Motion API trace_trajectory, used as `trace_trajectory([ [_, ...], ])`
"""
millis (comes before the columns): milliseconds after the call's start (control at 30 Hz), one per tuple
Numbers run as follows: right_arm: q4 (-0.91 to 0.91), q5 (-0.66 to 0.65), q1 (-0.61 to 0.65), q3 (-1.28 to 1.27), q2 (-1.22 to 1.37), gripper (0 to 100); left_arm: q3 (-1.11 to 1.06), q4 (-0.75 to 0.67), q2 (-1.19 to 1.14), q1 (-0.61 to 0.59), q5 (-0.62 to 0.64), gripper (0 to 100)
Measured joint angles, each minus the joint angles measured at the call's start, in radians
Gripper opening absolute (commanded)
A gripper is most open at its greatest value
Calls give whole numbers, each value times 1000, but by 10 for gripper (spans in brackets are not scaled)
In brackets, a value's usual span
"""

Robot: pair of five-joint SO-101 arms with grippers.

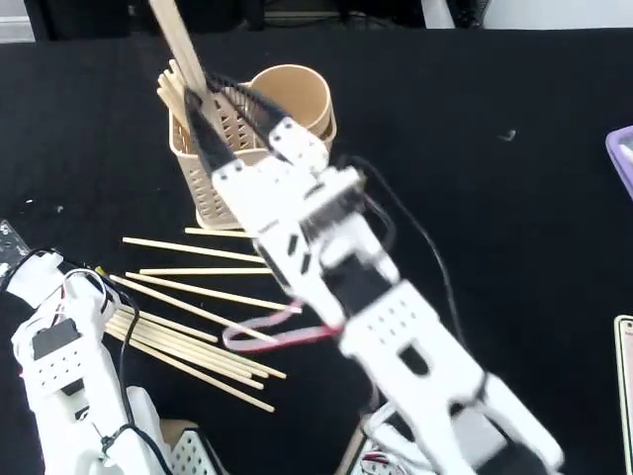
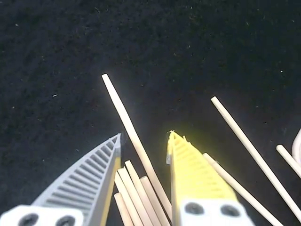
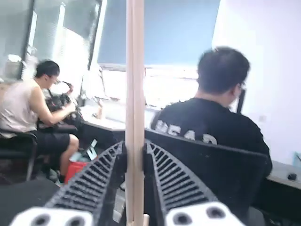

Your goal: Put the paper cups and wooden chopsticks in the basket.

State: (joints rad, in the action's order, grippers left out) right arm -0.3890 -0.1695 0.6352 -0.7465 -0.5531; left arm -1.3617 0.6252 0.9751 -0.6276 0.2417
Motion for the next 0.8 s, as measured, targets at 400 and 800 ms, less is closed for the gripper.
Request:
trace_trajectory([
  [400,-11,8,-38,201,417,11,0,0,0,0,0,159],
  [800,117,8,-37,204,485,139,0,0,0,0,0,159],
])
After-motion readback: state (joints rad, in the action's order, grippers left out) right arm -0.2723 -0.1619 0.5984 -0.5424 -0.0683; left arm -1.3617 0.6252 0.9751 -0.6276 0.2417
